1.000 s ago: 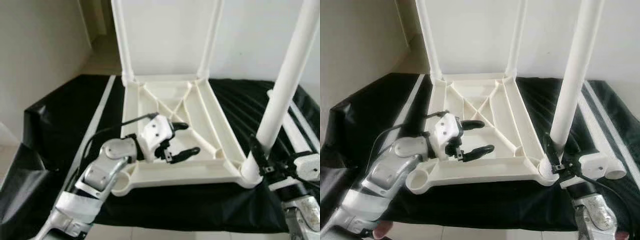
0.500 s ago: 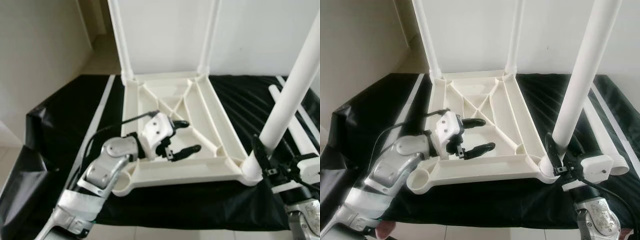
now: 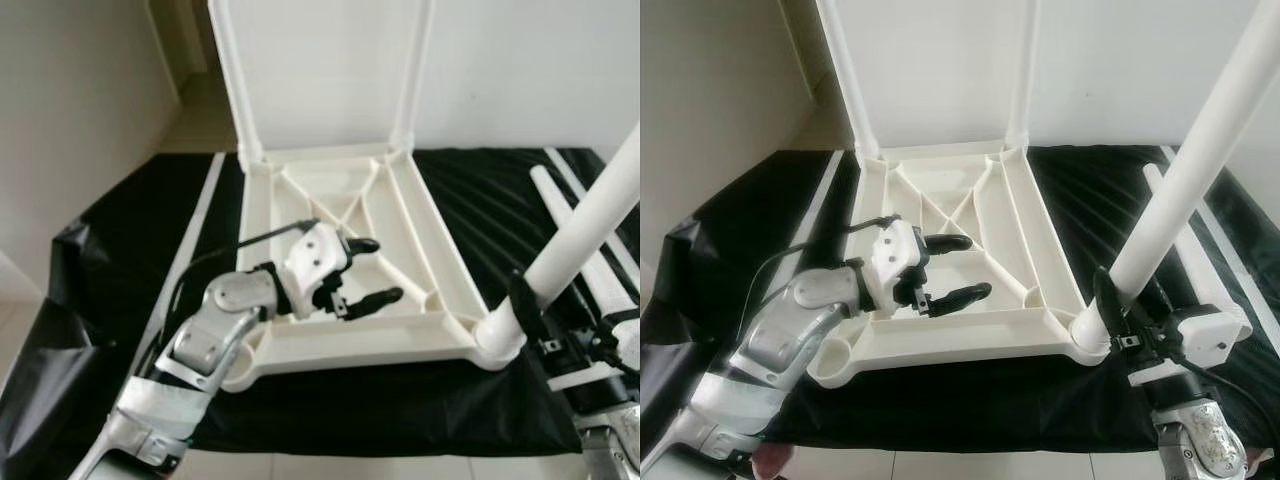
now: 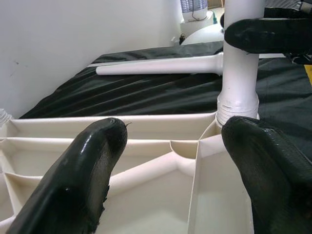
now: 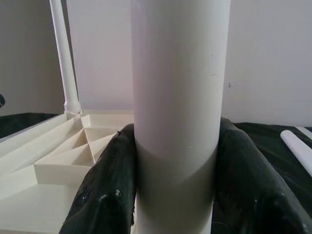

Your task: Building children table

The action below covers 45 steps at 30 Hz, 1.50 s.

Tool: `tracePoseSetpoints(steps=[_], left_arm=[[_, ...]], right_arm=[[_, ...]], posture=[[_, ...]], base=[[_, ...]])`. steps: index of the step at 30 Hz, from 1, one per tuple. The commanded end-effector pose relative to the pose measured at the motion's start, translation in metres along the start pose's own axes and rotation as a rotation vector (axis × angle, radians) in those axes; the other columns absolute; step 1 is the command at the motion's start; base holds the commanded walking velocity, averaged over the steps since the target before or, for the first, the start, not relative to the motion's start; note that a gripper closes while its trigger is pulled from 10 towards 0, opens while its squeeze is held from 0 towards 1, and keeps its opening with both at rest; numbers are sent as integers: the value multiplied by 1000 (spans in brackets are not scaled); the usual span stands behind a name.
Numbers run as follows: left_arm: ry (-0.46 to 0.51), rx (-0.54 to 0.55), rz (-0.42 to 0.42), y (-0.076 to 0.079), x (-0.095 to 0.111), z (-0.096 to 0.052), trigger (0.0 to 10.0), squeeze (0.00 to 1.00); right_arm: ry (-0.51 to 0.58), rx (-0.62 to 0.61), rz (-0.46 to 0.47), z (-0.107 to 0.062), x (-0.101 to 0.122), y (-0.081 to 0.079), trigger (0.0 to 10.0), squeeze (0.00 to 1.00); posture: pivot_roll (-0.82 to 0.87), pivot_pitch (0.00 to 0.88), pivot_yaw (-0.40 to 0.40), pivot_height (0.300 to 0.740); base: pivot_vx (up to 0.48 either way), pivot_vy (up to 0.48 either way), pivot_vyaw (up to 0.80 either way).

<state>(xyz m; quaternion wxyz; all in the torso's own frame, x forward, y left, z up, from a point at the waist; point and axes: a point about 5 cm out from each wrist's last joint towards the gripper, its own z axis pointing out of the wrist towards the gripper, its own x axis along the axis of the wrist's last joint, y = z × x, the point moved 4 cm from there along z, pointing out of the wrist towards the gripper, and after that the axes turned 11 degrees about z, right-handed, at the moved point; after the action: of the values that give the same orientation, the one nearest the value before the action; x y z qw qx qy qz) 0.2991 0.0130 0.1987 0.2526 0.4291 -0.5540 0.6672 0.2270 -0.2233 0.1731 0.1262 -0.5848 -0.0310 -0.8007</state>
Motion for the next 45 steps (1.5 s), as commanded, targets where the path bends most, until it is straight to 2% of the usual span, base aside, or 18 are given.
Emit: tracePoseSetpoints(steps=[1, 10, 18, 20, 22, 24, 26, 32, 38, 45], left_arm=[[7, -65, 11, 3, 1, -1, 10000, 0], [15, -71, 8, 3, 2, 0, 10000, 0], [15, -73, 8, 3, 3, 1, 10000, 0], [12, -70, 6, 3, 2, 0, 10000, 0], [11, -66, 5, 3, 2, -1, 10000, 0], [11, -66, 5, 3, 2, -1, 10000, 0], [10, -64, 4, 4, 2, -2, 10000, 0], [9, -62, 3, 4, 2, -2, 10000, 0], [10, -64, 4, 4, 2, -2, 10000, 0], [13, -69, 3, 5, 2, -1, 10000, 0]], right_arm=[[-142, -30, 19, -14, -29, 4, 10000, 0], [-182, -16, -19, -14, -34, 0, 10000, 0], [-238, -26, -26, -8, -46, 1, 10000, 0], [-246, -56, -9, -8, -48, 7, 10000, 0], [-267, -100, 87, -10, -53, 13, 10000, 0], [-267, -100, 87, -10, -53, 13, 10000, 0], [-277, -105, 128, -12, -56, 14, 10000, 0], [-271, -73, 94, -13, -56, 8, 10000, 0], [-296, -92, 117, -13, -60, 9, 10000, 0], [-335, -110, 128, -4, -64, 7, 10000, 0]], posture=[[-59, 10, 79, 740], [-67, 12, 84, 740], [-62, 14, 77, 740], [-59, 15, 73, 740], [-56, 17, 69, 740], [-56, 17, 69, 740], [-55, 17, 67, 740], [-55, 15, 64, 740], [-59, 13, 67, 740], [-62, 10, 65, 740]], base=[[0, 0, 0], [0, 0, 0], [0, 0, 0], [0, 0, 0], [0, 0, 0], [0, 0, 0], [0, 0, 0], [0, 0, 0], [0, 0, 0], [0, 0, 0]])
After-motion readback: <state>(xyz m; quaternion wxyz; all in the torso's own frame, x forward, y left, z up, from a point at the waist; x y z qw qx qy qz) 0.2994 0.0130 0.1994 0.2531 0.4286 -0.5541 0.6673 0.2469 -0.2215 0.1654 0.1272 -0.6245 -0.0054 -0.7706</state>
